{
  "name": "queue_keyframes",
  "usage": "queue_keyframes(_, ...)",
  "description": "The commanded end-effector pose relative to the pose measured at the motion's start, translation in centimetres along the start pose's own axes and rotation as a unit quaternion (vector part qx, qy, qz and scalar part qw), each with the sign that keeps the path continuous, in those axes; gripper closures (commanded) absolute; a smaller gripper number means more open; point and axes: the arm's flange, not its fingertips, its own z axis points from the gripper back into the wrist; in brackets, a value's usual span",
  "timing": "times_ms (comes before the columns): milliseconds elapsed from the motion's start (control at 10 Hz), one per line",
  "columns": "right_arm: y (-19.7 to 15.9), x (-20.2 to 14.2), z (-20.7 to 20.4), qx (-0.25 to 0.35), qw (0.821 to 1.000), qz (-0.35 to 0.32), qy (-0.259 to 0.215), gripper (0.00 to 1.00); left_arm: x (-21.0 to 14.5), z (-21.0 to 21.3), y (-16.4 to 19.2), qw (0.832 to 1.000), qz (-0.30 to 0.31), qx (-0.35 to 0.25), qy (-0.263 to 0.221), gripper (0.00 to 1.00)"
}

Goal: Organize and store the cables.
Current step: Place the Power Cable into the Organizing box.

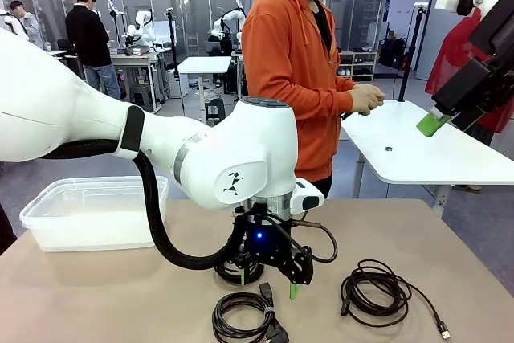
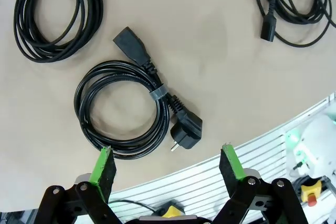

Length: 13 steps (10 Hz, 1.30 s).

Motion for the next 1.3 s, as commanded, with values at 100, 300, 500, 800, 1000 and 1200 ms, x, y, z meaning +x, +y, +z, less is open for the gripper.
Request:
queue_keyframes(100, -0.1, 0.2, -0.1, 0.004, 1.000, 0.001, -0.005, 0.00, 0.4, -0.6, -0.8, 0.998, 0.059, 0.021, 0.013, 0.00)
queue_keyframes(300, -0.1, 0.2, -0.1, 0.004, 1.000, 0.001, -0.005, 0.00, 0.2, -1.1, -1.8, 0.991, 0.132, 0.013, 0.004, 0.00)
queue_keyframes(500, -0.1, 0.2, -0.1, 0.004, 1.000, 0.001, -0.005, 0.00, 1.0, -2.5, -2.2, 0.973, 0.224, 0.043, 0.023, 0.00)
queue_keyframes(800, -0.1, 0.2, -0.1, 0.004, 1.000, 0.001, -0.005, 0.00, 1.6, -4.7, -1.2, 0.961, 0.274, 0.033, 0.011, 0.00)
queue_keyframes(1000, -0.1, 0.2, -0.1, 0.004, 1.000, 0.001, -0.005, 0.00, 1.9, -5.7, -0.6, 0.954, 0.297, 0.035, -0.001, 0.00)
queue_keyframes(1200, -0.1, 0.2, -0.1, 0.004, 1.000, 0.001, -0.005, 0.00, 2.4, -7.1, -0.3, 0.958, 0.284, 0.033, 0.007, 0.00)
